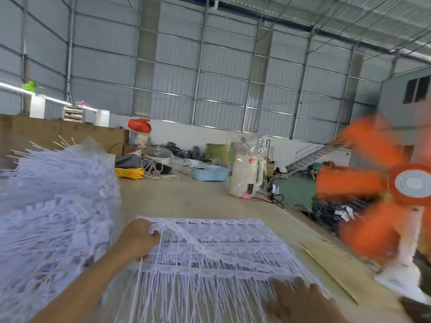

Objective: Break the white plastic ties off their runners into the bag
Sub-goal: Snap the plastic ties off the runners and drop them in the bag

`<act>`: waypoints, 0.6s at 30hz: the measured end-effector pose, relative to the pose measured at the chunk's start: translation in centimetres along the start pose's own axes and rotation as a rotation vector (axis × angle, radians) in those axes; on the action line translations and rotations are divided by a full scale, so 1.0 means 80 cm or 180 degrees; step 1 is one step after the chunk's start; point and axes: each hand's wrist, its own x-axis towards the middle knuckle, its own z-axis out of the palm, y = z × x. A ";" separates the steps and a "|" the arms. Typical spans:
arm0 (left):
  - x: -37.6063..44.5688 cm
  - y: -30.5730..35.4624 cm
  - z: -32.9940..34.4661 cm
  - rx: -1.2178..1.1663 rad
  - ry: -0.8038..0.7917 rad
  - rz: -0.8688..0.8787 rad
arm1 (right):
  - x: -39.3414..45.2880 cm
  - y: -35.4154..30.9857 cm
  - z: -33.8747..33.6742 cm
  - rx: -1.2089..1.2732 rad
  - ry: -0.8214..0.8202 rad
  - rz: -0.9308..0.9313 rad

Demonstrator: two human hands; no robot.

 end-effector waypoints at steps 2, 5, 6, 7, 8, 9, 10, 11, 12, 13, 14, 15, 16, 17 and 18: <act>0.000 -0.002 0.003 -0.0028 0.0133 0.0031 | -0.020 -0.002 -0.019 -0.0397 0.0610 -0.0051; 0.002 0.004 0.004 -0.0341 0.0548 0.0273 | -0.024 -0.022 -0.056 -0.0500 0.1583 -0.0355; 0.001 0.009 0.005 -0.0512 0.0624 0.0389 | -0.017 -0.037 -0.061 -0.0161 0.1954 -0.0752; -0.002 0.014 0.006 -0.0655 0.0668 0.0524 | -0.011 -0.057 -0.065 0.0256 0.2077 -0.1195; -0.007 0.020 0.006 -0.0772 0.0698 0.0669 | -0.004 -0.074 -0.069 0.0687 0.1957 -0.1599; -0.011 0.026 0.006 -0.0894 0.0732 0.0831 | 0.004 -0.092 -0.069 0.0923 0.1674 -0.1836; -0.016 0.030 0.003 -0.1031 0.0789 0.0995 | 0.016 -0.105 -0.068 0.0986 0.1352 -0.1878; -0.020 0.034 -0.001 -0.1211 0.0885 0.1129 | 0.029 -0.110 -0.068 0.0959 0.1154 -0.1805; -0.022 0.035 -0.006 -0.1478 0.1004 0.1176 | 0.040 -0.110 -0.068 0.0987 0.1043 -0.1720; -0.024 0.035 -0.011 -0.1845 0.1125 0.1131 | 0.049 -0.107 -0.070 0.1060 0.0972 -0.1694; -0.022 0.032 -0.017 -0.2255 0.1236 0.1023 | 0.054 -0.103 -0.074 0.1159 0.0998 -0.1758; -0.019 0.029 -0.022 -0.2629 0.1342 0.0908 | 0.055 -0.099 -0.079 0.1309 0.1119 -0.1869; -0.016 0.027 -0.025 -0.2909 0.1442 0.0805 | 0.053 -0.093 -0.086 0.1517 0.1255 -0.2012; -0.014 0.025 -0.026 -0.3103 0.1520 0.0697 | 0.048 -0.090 -0.095 0.1829 0.1388 -0.2098; -0.012 0.023 -0.027 -0.3260 0.1555 0.0583 | 0.042 -0.089 -0.106 0.2197 0.1543 -0.2139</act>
